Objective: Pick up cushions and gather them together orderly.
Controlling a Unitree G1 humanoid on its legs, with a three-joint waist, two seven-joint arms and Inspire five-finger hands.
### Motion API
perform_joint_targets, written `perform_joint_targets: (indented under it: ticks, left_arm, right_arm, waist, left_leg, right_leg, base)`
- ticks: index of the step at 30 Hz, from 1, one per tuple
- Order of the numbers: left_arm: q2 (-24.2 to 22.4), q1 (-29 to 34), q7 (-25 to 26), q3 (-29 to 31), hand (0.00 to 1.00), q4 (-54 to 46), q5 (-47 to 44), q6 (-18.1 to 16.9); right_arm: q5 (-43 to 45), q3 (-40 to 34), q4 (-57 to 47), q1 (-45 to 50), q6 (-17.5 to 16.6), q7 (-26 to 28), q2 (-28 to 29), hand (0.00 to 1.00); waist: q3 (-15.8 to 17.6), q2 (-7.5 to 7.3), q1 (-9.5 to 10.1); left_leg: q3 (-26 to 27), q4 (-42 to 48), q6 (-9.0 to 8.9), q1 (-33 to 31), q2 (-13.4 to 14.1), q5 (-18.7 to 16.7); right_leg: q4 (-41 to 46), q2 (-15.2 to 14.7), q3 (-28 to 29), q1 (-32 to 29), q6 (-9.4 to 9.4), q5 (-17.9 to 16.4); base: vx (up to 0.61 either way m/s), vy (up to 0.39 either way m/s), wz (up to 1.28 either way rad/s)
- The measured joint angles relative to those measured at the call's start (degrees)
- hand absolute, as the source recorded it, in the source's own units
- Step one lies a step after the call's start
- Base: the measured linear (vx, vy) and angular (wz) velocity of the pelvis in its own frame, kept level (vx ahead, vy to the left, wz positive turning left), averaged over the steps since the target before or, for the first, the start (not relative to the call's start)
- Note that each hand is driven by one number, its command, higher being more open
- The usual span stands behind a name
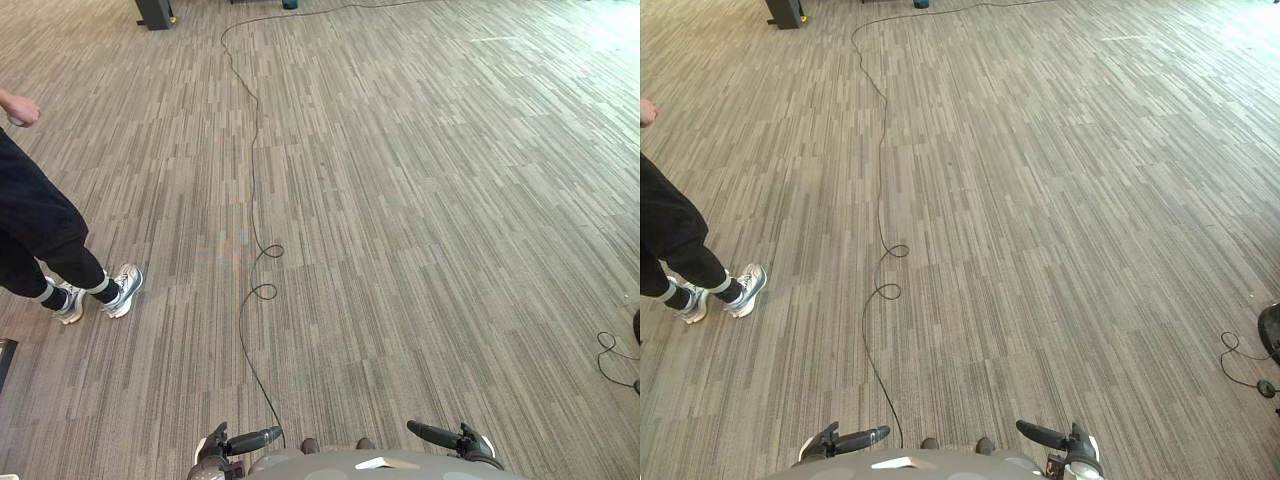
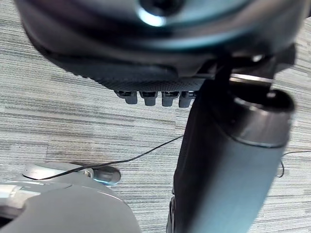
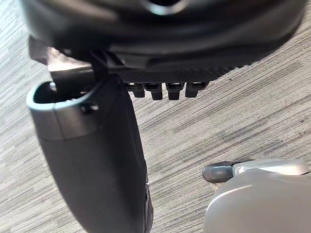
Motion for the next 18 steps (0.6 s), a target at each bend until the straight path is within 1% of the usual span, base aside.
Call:
perform_joint_targets:
  ticks: [8, 9, 11, 13, 14, 15, 16, 17, 18]
  left_arm:
    - [0.09, 0.0, -0.01, 0.11, 1.0, -0.06, -0.01, 0.02]
    - [0.11, -0.02, 0.0, 0.35, 1.0, -0.16, -0.01, 0.02]
    - [0.14, -0.08, 0.02, 0.65, 1.0, -0.73, -0.02, 0.03]
    - [0.07, -0.16, 0.01, 1.37, 1.0, -1.48, -0.03, 0.09]
    - [-0.1, -0.12, 0.0, 2.1, 1.0, -2.05, -0.03, 0.13]
    - [-0.02, -0.18, -0.04, 2.81, 1.0, -3.15, -0.07, 0.22]
    - [-0.17, -0.02, -0.02, 3.04, 1.0, -3.89, -0.09, 0.25]
    - [-0.93, 0.32, 0.08, 4.36, 1.0, -5.09, -0.46, 0.2]
    - [-1.07, 0.3, 0.12, 4.56, 1.0, -5.2, -0.7, 0.12]
  right_arm:
    - [0.05, -0.07, -0.08, 0.0, 0.0, -0.08, 0.21, 1.0]
    - [0.06, -0.08, -0.26, 0.01, 0.0, -0.14, 0.34, 1.0]
    - [0.19, -0.12, -0.89, 0.04, -0.03, -0.14, 0.55, 1.0]
    - [0.45, -0.12, -1.87, 0.27, -0.03, -0.2, 0.77, 1.0]
    - [1.13, -0.11, -2.67, 0.59, -0.04, -0.3, 0.92, 1.0]
    - [2.23, -0.04, -3.67, 0.87, -0.06, -0.63, 1.44, 1.0]
    - [2.24, 0.07, -4.02, 1.07, -0.03, -0.78, 1.48, 1.0]
    - [2.29, 0.14, -4.43, 1.07, -0.02, -1.22, 1.31, 1.0]
    - [2.31, 0.15, -4.49, 1.04, -0.02, -1.31, 1.28, 1.0]
  waist:
    - [0.01, -0.25, -0.02]
    - [0.07, -0.37, -0.03]
    - [0.36, -0.63, -0.05]
    - [0.92, -0.72, -0.04]
    - [1.31, -0.73, -0.03]
    - [1.81, -1.37, 0.05]
    - [1.86, -1.42, 0.13]
    - [2.51, -0.99, 0.47]
    - [2.71, -0.91, 0.49]
  left_leg:
    - [-0.33, 0.47, -0.1, -0.5, 0.07, 0.01]
    - [-0.32, 1.4, -0.59, -1.1, 0.13, -0.44]
    - [-0.29, 4.99, -0.97, -3.17, 0.29, -2.21]
    - [-0.04, 12.44, -1.68, -6.35, 0.91, -5.8]
    - [0.83, 17.92, -2.39, -8.52, 1.62, -7.77]
    - [3.02, 28.66, -2.91, -13.16, 2.4, -8.37]
    - [4.02, 34.58, -3.04, -16.24, 3.1, -8.5]
    - [6.06, 44.24, -3.17, -20.75, 5.5, -10.13]
    - [6.31, 45.24, -3.36, -21.36, 5.95, -10.63]
  right_leg:
    - [0.38, -0.01, -0.59, -0.25, -0.29, -0.22]
    - [1.19, -0.04, -0.76, -0.65, -0.81, -0.83]
    - [3.98, -0.05, -1.08, -2.22, -1.49, -2.33]
    - [7.71, 0.16, -1.59, -3.64, -2.22, -4.59]
    - [9.59, 0.29, -1.91, -4.21, -2.73, -6.43]
    - [11.32, 0.1, -1.94, -4.12, -3.71, -8.21]
    - [11.62, 0.11, -1.93, -3.86, -4.32, -8.66]
    - [12.14, 0.38, -1.91, -2.57, -5.11, -9.38]
    - [12.24, 0.35, -1.86, -2.2, -5.04, -9.56]
  base:
    - [-0.03, -0.018, 0.03]
    - [-0.03, -0.03, 0.05]
    - [-0.03, -0.036, 0.08]
    - [-0.04, -0.036, 0.09]
    - [-0.06, -0.049, 0.14]
    - [-0.04, -0.051, 0.11]
    - [0.04, -0.045, 0.03]
    - [0.09, -0.024, -0.04]
    - [0.15, 0.01, -0.07]
